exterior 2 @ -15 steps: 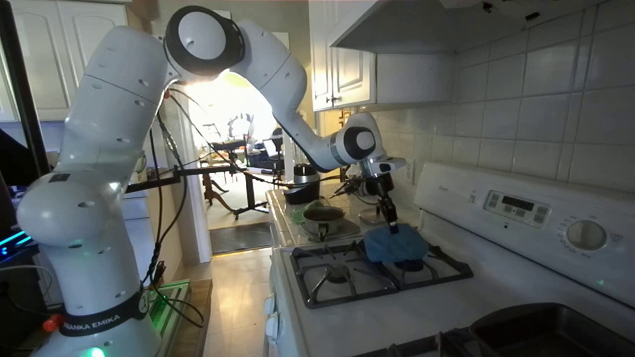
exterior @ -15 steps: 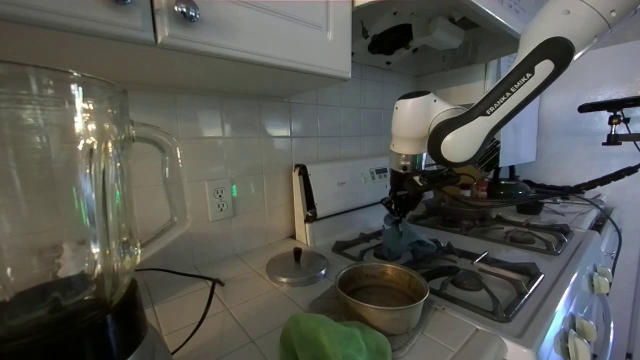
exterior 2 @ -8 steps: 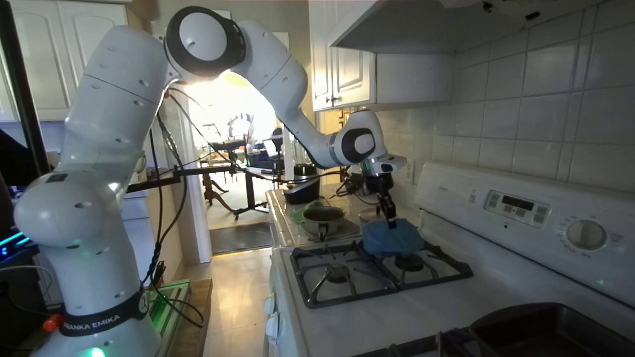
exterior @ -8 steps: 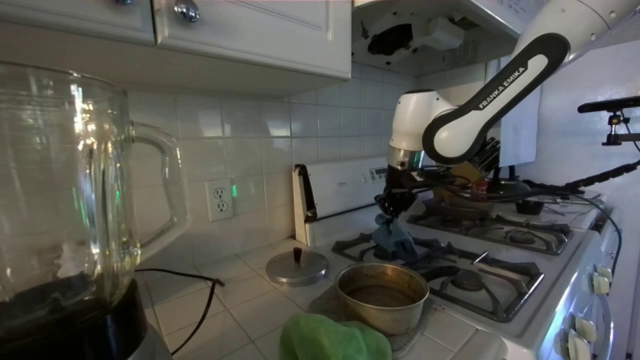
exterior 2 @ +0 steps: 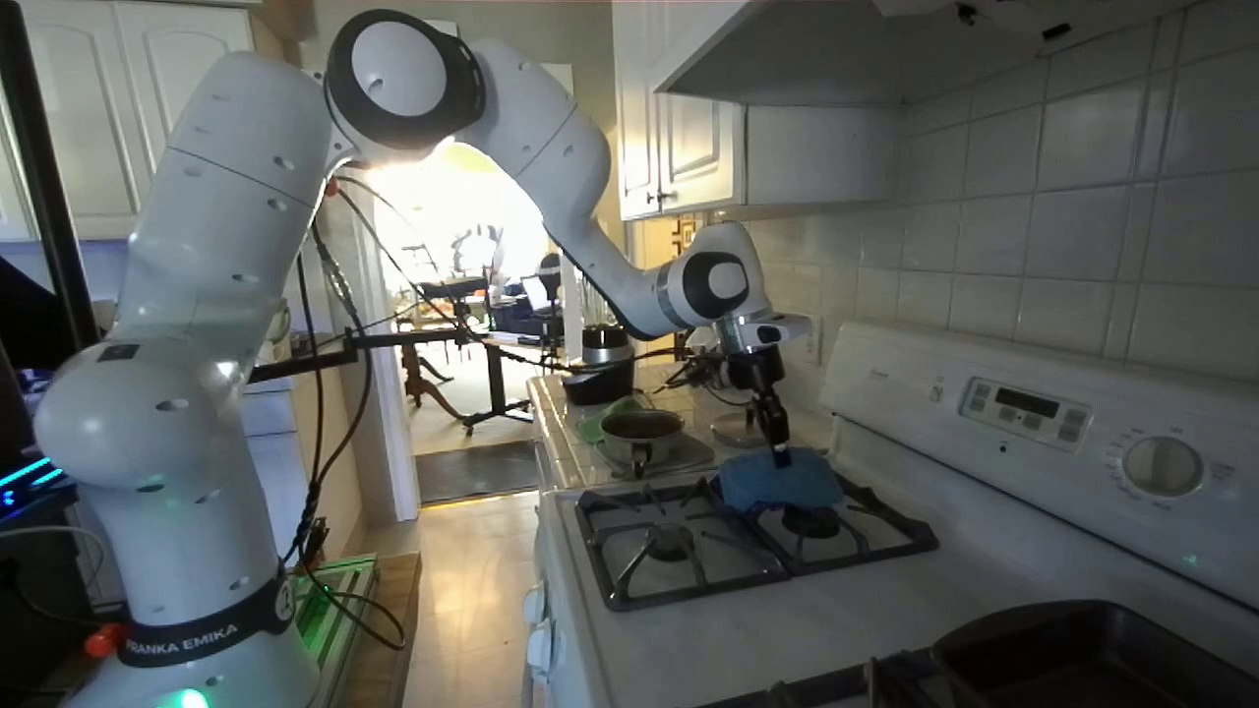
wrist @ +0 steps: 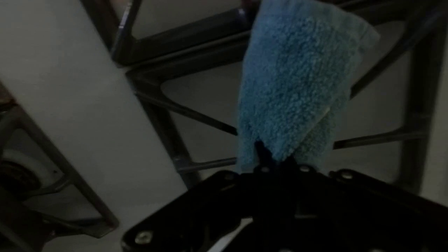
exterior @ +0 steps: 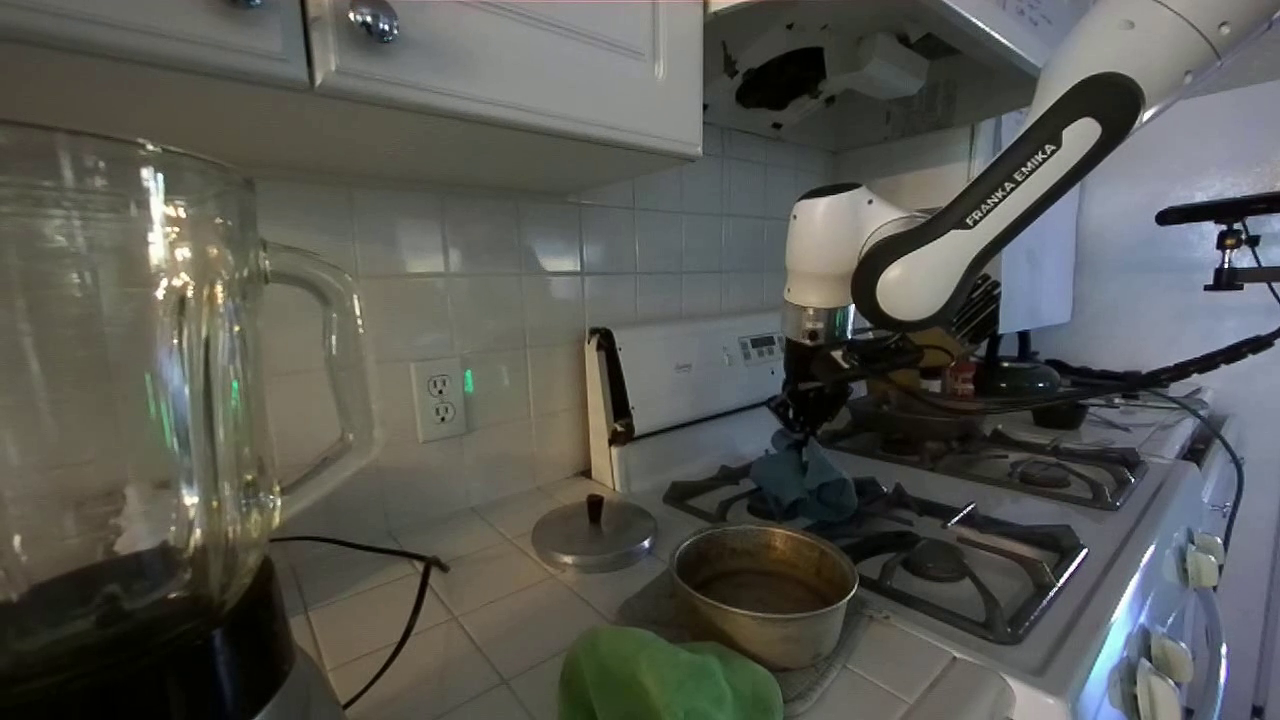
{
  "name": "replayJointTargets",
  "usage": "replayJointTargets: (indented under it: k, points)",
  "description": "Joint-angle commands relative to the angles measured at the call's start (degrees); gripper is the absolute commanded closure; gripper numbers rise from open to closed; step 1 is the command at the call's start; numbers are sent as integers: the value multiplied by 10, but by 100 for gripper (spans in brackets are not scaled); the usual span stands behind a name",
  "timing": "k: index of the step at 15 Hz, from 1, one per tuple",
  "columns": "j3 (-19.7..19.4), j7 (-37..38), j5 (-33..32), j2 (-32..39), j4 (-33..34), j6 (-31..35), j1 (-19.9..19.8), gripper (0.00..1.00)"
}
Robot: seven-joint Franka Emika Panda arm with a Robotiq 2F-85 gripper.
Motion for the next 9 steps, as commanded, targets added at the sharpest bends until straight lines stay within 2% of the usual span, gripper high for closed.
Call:
replayJointTargets:
  k: [1, 4, 6, 9]
  points:
    - [60, -72, 84, 0, -2, 74, -36, 98]
    - [107, -164, 173, 3, -6, 124, -64, 98]
    - [78, -163, 159, 5, 1, 95, -42, 98]
    - [10, -113, 93, 14, 11, 66, -5, 98]
